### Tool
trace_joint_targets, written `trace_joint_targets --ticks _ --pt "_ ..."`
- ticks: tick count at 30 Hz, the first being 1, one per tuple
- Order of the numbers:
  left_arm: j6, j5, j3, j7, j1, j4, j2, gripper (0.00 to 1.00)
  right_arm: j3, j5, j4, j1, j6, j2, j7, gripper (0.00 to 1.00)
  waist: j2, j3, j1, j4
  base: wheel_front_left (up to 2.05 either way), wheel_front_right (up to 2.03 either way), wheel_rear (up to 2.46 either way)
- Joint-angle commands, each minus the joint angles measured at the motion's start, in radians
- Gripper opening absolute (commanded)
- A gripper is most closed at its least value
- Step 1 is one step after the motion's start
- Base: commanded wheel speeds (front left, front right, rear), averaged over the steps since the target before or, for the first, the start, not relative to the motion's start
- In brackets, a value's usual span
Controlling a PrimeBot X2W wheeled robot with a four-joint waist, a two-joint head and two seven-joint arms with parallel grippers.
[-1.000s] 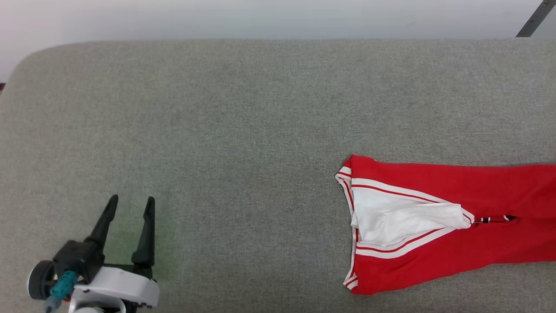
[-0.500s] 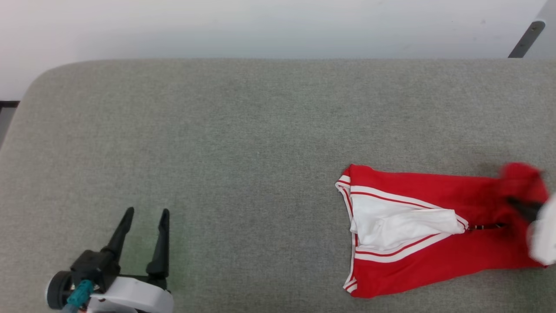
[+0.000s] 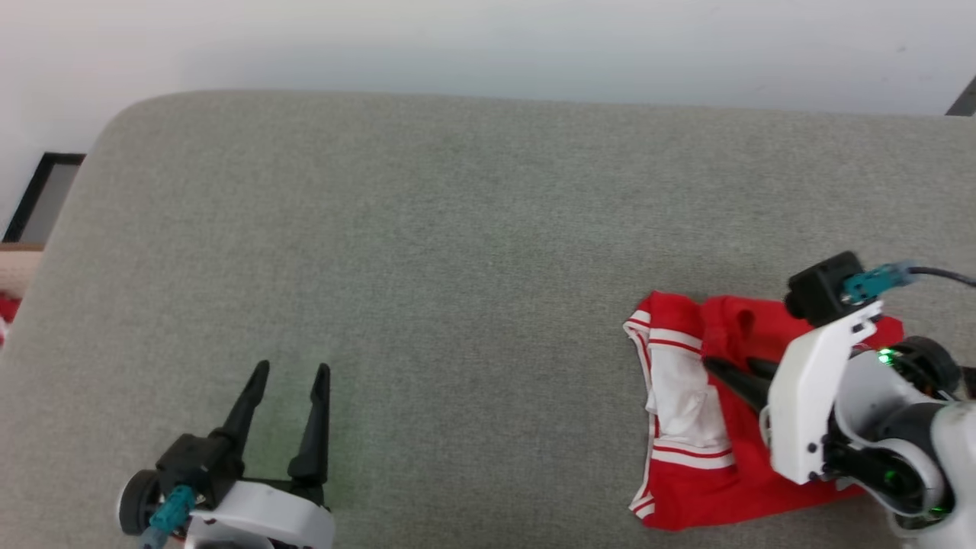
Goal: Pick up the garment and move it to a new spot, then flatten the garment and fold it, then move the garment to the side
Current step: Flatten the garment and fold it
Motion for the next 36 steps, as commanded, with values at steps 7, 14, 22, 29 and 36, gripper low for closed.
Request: trace_joint_targets --ticks 7,14,22,29,36 --pt "-0.002 -0.014 -0.019 0.0 -0.03 0.015 -0.021 1.0 0.063 -0.028 0.133 -0.034 -0.001 0.018 -0.055 0.0 -0.0001 0.023 0.0 0.03 0.0 0.0 0.0" --pt "-0.003 -0.023 -0.019 0.0 -0.036 0.024 -0.023 1.0 0.108 -0.017 0.227 -0.045 -0.001 0.027 -0.125 0.0 -0.0001 0.024 0.0 0.028 0.0 0.0 0.0" --pt "-0.003 -0.031 -0.027 0.0 -0.011 0.045 -0.005 1.0 0.148 0.056 0.225 -0.067 -0.001 0.012 -0.181 1.0 -0.0001 -0.027 0.0 -0.015 0.0 0.0 0.0" --pt "-0.003 -0.051 -0.043 0.0 -0.004 0.062 0.022 1.0 0.141 0.118 0.207 -0.059 -0.001 -0.049 -0.271 1.0 -0.0001 -0.065 0.0 -0.052 0.0 0.0 0.0" --pt "-0.002 -0.067 -0.075 0.0 -0.001 0.094 0.043 1.0 0.081 0.151 0.286 -0.022 -0.001 -0.11 -0.486 1.0 -0.0001 -0.099 0.0 -0.09 0.0 0.0 0.0"
